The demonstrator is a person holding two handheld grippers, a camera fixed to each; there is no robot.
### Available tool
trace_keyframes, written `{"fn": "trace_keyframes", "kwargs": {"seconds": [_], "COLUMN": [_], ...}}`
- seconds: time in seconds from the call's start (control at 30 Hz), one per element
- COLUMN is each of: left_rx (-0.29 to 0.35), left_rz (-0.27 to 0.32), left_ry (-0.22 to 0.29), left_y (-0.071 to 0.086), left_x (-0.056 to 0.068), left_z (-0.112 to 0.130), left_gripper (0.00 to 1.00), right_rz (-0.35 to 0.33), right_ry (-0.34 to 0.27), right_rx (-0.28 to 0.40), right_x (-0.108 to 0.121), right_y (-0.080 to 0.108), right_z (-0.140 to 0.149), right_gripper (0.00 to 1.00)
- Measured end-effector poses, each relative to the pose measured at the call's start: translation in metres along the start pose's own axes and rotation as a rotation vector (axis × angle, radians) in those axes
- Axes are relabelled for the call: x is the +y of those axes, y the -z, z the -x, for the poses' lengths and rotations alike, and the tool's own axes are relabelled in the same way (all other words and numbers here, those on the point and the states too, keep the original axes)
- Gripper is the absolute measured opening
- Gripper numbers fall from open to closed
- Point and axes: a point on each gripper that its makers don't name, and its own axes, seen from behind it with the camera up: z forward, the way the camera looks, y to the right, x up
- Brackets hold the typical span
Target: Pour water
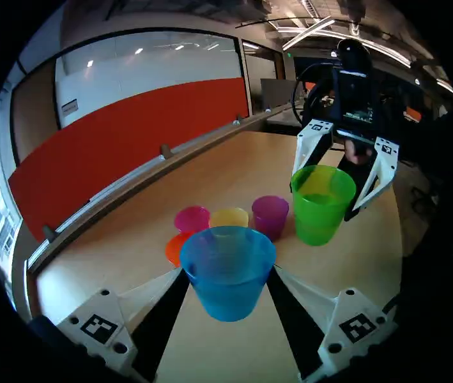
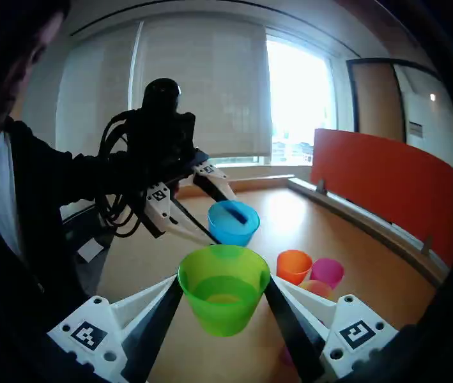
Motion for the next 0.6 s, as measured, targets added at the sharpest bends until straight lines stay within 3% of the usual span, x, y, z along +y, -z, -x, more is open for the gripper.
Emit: {"fn": "trace_keyframes", "kwargs": {"seconds": [0.2,0.6], "left_rx": [-0.052,-0.110], "left_rz": [0.031,0.081], "left_ry": [-0.026,-0.045], "left_y": [-0.006,-0.014], "left_x": [0.011,0.023], "left_z": [0.018,0.039], "left_gripper": [0.84,0.84], "right_rz": [-0.010,-0.018], "right_ry": [-0.013,-0.017], "right_rx": [-0.026,-0.072], "right_x": [-0.003,-0.006], "right_y": [-0.001,-0.003], "right_z": [0.014,0.031], "right_gripper": [0.91,0.91]}}
